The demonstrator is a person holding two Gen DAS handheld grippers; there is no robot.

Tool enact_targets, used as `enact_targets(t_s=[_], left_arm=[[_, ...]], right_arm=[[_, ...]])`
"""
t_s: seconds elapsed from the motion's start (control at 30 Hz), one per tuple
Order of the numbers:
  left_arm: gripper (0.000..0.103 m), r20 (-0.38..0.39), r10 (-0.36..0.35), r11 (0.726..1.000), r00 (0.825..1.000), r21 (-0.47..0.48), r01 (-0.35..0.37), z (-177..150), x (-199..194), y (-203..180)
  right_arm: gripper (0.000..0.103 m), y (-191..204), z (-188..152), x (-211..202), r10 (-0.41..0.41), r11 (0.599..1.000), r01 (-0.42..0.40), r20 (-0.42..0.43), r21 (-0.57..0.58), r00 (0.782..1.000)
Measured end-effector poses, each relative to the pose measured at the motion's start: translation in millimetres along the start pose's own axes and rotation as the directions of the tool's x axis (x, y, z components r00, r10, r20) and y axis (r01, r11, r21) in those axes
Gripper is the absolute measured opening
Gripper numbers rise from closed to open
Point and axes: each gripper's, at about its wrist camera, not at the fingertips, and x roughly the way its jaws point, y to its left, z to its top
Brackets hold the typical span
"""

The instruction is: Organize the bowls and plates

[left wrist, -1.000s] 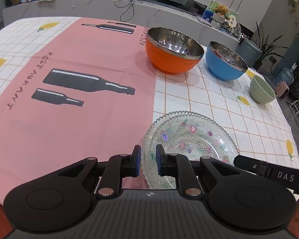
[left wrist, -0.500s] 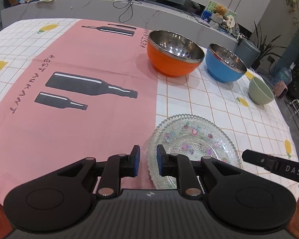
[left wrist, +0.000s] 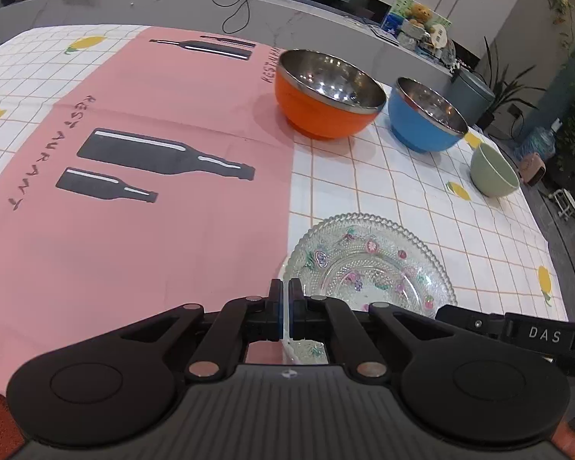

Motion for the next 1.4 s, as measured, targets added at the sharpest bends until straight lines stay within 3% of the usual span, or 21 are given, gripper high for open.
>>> enact_targets(t_s=[0.23,0.43,0.53,0.67,0.83,0.93,1.13,1.23,1.33,1.4], left_arm=[[0.002,0.006,0.017,1.000,1.000,0.018,-0.017,-0.3,-0.6,-2.3],[0.006,0.029,0.010,0.999,1.000,0.048,-0.012,0.7,-6.8,-5.5],[0.007,0.069,-0.010,0.997,0.998,0.071,0.005,5.5,-16.7,-6.1],[0.008,0.091,0.015,0.994,0.996,0.102,-0.025,14.8,-22.9,-12.3],[0.008,0.101,-0.017,0.994,0.995,0.106,0.006,25.3,-26.2,-11.9],[0.008,0.104,-0.015,0.991,0.994,0.137,0.001,34.2,-23.5,-13.2],[0.008,0.124,-0.015,0.975,0.992,0.220,-0.013,66.0,-15.3,-20.8],[0.011,0.136,-0.009,0.980,0.991,0.198,-0.018,88.5,-10.7,-20.3],[0.014,0.137,0.004,0.988,0.991,0.155,-0.025,112.7,0.1,-17.1],[0.015,0.121,-0.005,0.994,0.993,0.111,-0.009,129.2,9.5,-11.0]], right_arm=[[0.011,0.6,0.8,1.3,-0.015,1.000,0.015,-0.004,-0.017,1.000],[0.014,0.9,0.7,0.6,-0.013,1.000,0.013,-0.002,-0.021,1.000],[0.015,1.8,3.1,-6.7,-0.012,1.000,0.013,0.024,-0.028,1.000],[0.016,5.5,8.1,-16.9,-0.035,0.998,0.038,0.060,-0.051,0.998],[0.016,6.4,10.6,-25.0,-0.056,0.996,0.062,0.088,-0.066,0.995],[0.022,7.3,11.8,-25.8,-0.071,0.995,0.078,0.100,-0.068,0.992],[0.023,17.8,31.7,-18.2,-0.092,0.991,0.101,0.104,-0.091,0.990],[0.029,29.1,52.2,-14.0,-0.078,0.989,0.091,0.115,-0.113,0.990],[0.042,43.3,76.3,-8.5,-0.063,0.987,0.080,0.124,-0.143,0.990],[0.043,50.6,93.9,-1.2,-0.059,0.988,0.075,0.117,-0.138,0.991]])
